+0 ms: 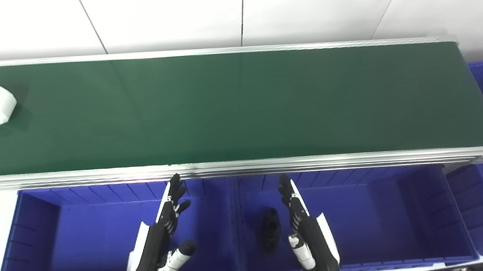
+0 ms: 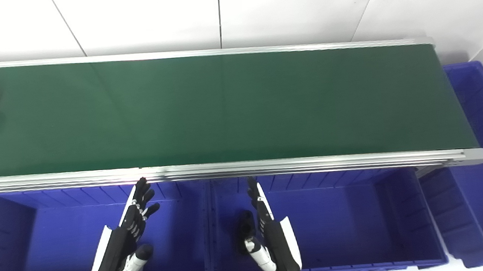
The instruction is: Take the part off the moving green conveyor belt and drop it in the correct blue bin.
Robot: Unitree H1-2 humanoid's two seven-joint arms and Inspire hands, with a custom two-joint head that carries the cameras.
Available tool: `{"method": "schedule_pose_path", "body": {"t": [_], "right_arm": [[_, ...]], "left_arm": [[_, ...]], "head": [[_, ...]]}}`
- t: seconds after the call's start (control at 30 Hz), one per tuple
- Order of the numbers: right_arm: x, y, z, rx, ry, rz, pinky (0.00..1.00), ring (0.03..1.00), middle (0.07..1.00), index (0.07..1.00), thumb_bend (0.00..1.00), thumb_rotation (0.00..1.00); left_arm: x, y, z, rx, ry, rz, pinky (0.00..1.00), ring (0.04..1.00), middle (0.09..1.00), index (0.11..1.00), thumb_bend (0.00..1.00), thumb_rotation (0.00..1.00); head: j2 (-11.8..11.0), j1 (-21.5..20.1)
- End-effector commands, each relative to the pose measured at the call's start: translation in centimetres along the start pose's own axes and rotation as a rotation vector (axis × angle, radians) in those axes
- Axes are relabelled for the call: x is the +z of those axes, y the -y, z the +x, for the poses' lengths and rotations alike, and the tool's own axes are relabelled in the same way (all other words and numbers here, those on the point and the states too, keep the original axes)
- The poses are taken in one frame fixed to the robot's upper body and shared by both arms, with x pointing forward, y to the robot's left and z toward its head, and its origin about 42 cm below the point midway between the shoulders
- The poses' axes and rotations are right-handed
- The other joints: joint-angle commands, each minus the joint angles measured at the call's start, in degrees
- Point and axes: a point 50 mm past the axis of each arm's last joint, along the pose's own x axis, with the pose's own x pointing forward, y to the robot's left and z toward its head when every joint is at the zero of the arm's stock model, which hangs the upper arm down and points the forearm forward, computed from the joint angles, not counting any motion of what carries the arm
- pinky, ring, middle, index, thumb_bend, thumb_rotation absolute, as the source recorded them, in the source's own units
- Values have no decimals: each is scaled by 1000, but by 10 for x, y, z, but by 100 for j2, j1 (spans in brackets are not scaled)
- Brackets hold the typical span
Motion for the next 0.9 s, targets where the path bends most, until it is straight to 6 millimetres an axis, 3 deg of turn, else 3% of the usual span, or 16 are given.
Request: {"method": "schedule_pose_path", "body": {"t": [0.0, 0.87], "right_arm": [[7, -6, 1, 7, 57, 28, 999, 987, 1000, 1000, 949, 1000], [9, -8, -1, 0, 59, 31, 993, 982, 1000, 1000, 951, 1000]], "left_arm": [[8, -1, 2, -3, 40, 4, 910, 982, 1000, 1000, 934, 849], [8, -2, 0, 2, 43, -4, 908, 983, 1000, 1000, 964, 853]], "head": [[-7, 8], [14, -38]]}}
